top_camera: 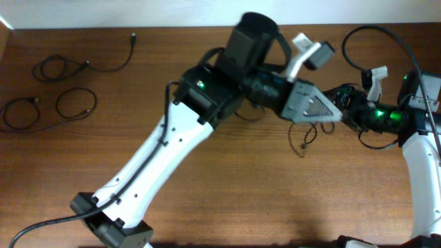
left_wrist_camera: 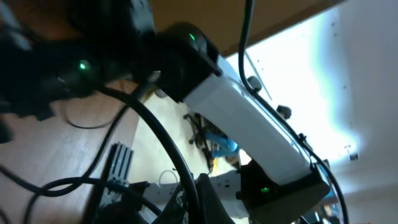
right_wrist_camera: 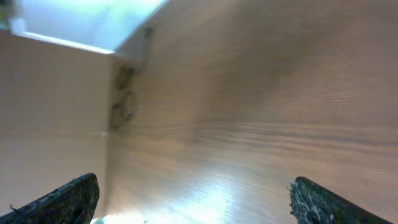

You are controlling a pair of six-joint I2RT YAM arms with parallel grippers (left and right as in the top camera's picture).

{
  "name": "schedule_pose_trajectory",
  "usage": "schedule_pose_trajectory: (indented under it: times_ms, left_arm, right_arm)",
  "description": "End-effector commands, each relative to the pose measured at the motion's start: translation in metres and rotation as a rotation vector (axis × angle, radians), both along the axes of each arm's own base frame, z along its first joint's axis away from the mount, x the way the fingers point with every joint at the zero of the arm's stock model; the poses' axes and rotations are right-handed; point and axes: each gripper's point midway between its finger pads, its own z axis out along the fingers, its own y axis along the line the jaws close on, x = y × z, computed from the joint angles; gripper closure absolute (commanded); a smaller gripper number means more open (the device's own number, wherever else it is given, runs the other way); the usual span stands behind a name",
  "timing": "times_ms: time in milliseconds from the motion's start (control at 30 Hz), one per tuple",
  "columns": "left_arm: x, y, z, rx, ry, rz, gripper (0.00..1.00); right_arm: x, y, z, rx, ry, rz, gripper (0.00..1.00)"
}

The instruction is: Untangle cables

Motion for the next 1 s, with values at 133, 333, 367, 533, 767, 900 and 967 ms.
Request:
schedule_pose_trajectory:
  times_ms: [133,333,367,533,767,900,967]
  left_arm:
    - [0.061,0.055,-0.003,0.037,0.011,0.204,1.0]
    - [0.084,0.071,-0.031,0.162,-0.005,0.342,1.0]
    - [0.085,0.071,-0.032,0.169,-0.01,0.349,1.0]
    - [0.086,0.071,-0.032,0.162,-0.074,0.336,1.0]
    - [0.113,0.094,-0.07,0.379,-0.078,0.541,1.0]
    - [0.122,0.105,-0.082,0.456,-0.11,0.601,1.0]
    - [0.122,0.109,-0.086,0.482,-0.106,0.614,1.0]
  right_arm:
    - [-0.014,-0.063,-0.052,-0.309,0.266,-0.297,0.02]
    - [-0.016,-0.066,-0.054,-0.328,0.277,-0.307,0.02]
    - [-0.016,-0.066,-0.053,-0.325,0.277,-0.304,0.02]
    - [-0.018,-0.058,-0.052,-0.287,0.283,-0.281,0.02]
    - [-0.018,-0.046,-0.047,-0.22,0.269,-0.244,0.02]
    - [-0.019,-0.045,-0.047,-0.219,0.277,-0.243,0.02]
    - [-0.02,-0.045,-0.048,-0.218,0.283,-0.242,0.02]
